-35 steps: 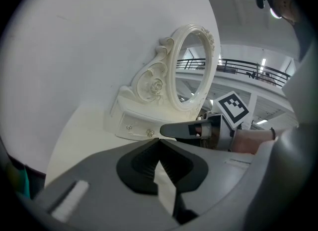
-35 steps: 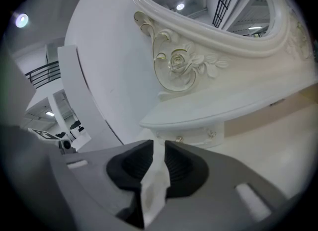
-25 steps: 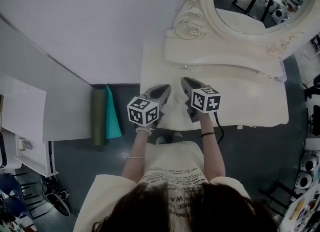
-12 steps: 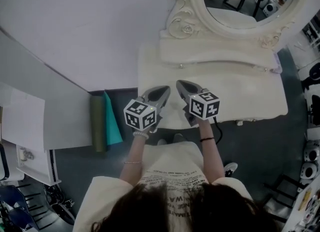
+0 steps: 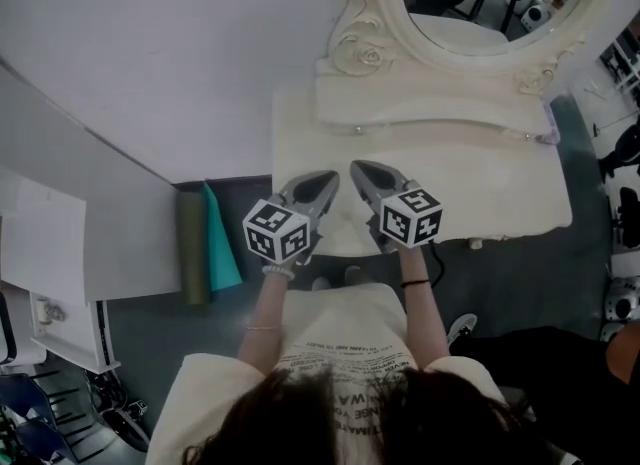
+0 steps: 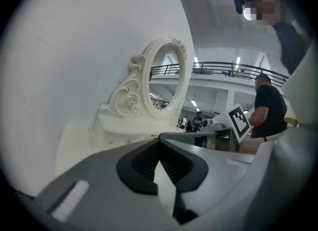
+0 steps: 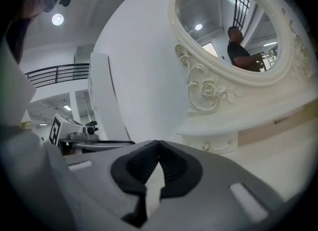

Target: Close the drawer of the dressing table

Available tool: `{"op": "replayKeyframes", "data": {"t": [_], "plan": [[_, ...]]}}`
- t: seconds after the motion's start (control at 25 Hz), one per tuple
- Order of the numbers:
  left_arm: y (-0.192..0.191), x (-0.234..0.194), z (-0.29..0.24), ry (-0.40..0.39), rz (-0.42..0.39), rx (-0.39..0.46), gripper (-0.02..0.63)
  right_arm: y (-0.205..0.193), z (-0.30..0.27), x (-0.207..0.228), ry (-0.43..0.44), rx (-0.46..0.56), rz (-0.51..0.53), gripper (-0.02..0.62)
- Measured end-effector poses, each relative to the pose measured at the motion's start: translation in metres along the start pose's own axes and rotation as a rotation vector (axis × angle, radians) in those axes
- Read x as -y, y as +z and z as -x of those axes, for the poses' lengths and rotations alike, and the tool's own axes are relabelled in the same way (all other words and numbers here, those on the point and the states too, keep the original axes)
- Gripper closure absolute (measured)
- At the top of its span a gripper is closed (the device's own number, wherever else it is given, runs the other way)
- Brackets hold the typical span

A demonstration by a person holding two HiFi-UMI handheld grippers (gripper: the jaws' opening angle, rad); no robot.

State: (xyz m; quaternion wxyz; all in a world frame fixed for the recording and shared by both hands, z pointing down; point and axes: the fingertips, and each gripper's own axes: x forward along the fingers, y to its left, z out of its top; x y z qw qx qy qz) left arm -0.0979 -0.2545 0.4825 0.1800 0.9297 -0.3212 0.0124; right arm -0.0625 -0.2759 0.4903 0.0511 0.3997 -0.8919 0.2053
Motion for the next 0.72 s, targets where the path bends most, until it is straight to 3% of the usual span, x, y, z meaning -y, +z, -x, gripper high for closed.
{"op": "replayKeyframes", "data": {"t": [0.72], "plan": [[-0.0031,0.0060,-0.0013,-0.024,-0.021,-0.009,0.606,-0.0017,0.0084,-0.0031,0.002,0.022,0.013,0.592]]}}
